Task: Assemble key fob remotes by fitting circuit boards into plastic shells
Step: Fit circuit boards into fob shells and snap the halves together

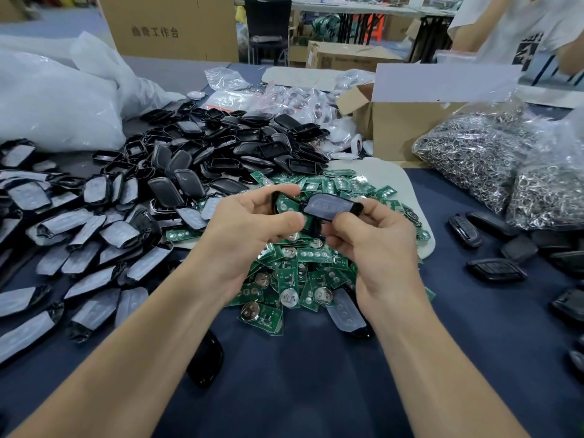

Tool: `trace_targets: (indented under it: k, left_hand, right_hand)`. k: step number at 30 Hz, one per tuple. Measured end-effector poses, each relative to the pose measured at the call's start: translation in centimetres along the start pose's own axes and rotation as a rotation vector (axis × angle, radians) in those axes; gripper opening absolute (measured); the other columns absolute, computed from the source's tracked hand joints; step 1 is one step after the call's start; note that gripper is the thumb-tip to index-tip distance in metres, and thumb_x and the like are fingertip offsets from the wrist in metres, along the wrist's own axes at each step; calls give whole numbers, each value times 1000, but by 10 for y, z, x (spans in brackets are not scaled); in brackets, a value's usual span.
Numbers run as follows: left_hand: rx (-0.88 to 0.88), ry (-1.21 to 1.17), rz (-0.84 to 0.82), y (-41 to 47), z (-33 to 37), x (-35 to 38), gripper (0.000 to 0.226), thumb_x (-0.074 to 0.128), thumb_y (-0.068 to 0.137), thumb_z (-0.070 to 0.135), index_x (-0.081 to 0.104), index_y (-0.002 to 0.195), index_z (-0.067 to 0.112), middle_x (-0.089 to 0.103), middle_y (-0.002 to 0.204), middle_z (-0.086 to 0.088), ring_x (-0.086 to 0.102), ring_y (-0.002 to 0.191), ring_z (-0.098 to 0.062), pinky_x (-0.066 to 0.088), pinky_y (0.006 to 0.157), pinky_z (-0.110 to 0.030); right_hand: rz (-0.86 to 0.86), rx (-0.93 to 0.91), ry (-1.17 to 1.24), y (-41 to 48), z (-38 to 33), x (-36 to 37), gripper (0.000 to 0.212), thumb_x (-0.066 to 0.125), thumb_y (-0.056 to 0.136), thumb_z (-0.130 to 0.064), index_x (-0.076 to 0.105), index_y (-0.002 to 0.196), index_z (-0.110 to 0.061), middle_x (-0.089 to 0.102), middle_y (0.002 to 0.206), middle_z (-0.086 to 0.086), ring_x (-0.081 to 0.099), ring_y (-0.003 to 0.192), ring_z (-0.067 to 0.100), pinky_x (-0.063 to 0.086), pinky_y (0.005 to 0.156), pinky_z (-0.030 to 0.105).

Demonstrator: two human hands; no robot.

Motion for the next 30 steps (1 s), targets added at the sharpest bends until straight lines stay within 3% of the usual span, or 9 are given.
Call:
trace_targets:
  k: [4, 10, 15, 17, 20, 23, 26, 30]
  left_hand:
    - [3, -2, -13, 0, 1, 2, 26, 78, 85, 0, 82, 100, 20, 68, 73, 0, 56, 61, -9, 44, 64, -22]
    - [3, 3, 11, 2, -2, 3, 11, 77, 89, 10, 84, 89, 19, 69, 79, -1, 52, 59, -6, 44, 57, -15]
    - [113, 150, 103, 1, 6, -1, 19, 78, 89, 14, 84, 79, 30, 62, 62, 10, 44, 53, -3, 39, 52, -12]
    - [159, 227, 128, 1, 10, -4, 22, 78, 89, 12, 82, 74, 28, 58, 56, 14, 42, 49, -1, 38, 51, -11]
    - [146, 275, 92, 1, 9, -4, 11, 76, 90, 12, 81, 80, 12, 57, 56, 11, 42, 49, -1, 36, 50, -12]
    - [60, 227, 46, 3, 5, -4, 11, 75, 90, 13, 80, 82, 8, 63, 65, 3, 44, 52, -3, 38, 50, -12]
    - [-23, 175, -38, 4, 3, -5, 13, 74, 90, 12, 82, 80, 14, 67, 71, 3, 46, 60, -5, 39, 51, -14]
    - [-28, 153, -113, 4, 1, -4, 12, 73, 91, 11, 83, 85, 14, 72, 76, 1, 51, 68, -9, 40, 59, -20]
  right_hand:
    - [10, -1, -12, -1, 3, 4, 24, 71, 83, 8, 72, 75, -15, 68, 63, 1, 65, 59, 13, 57, 61, 24]
    - [-26, -28, -78, -3, 4, 11, 22, 77, 78, 3, 70, 71, -17, 67, 61, 1, 61, 56, 15, 55, 61, 29]
    - [-86, -102, -327, -8, 3, 18, 3, 72, 67, -20, 71, 67, -22, 72, 62, 5, 67, 60, 33, 57, 62, 50]
    - [-175, -130, -394, -10, 1, 22, 4, 72, 69, -22, 73, 72, -21, 72, 64, 2, 63, 58, 24, 54, 60, 47]
    - [-299, -5, -230, -6, 2, 21, 10, 77, 70, -22, 78, 80, -22, 75, 76, -3, 68, 70, 10, 58, 68, 29]
    - [-426, 167, -65, -3, 4, 17, 12, 85, 75, -22, 78, 85, -19, 74, 84, 1, 71, 80, 15, 61, 75, 32]
    - [-528, 348, 45, -7, 7, 15, 22, 75, 78, -26, 76, 95, -11, 73, 88, 9, 73, 81, 25, 63, 72, 35]
    - [-627, 432, 100, -12, 9, 19, 24, 75, 78, -16, 73, 100, -8, 73, 89, 15, 75, 79, 29, 65, 77, 39]
Point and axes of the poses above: each hand's wrist, its own y-axis towards the middle knuckle, its own x-axis out of the palm, z = x × y, the point moved 6 cm from there along y, towards the middle knuckle
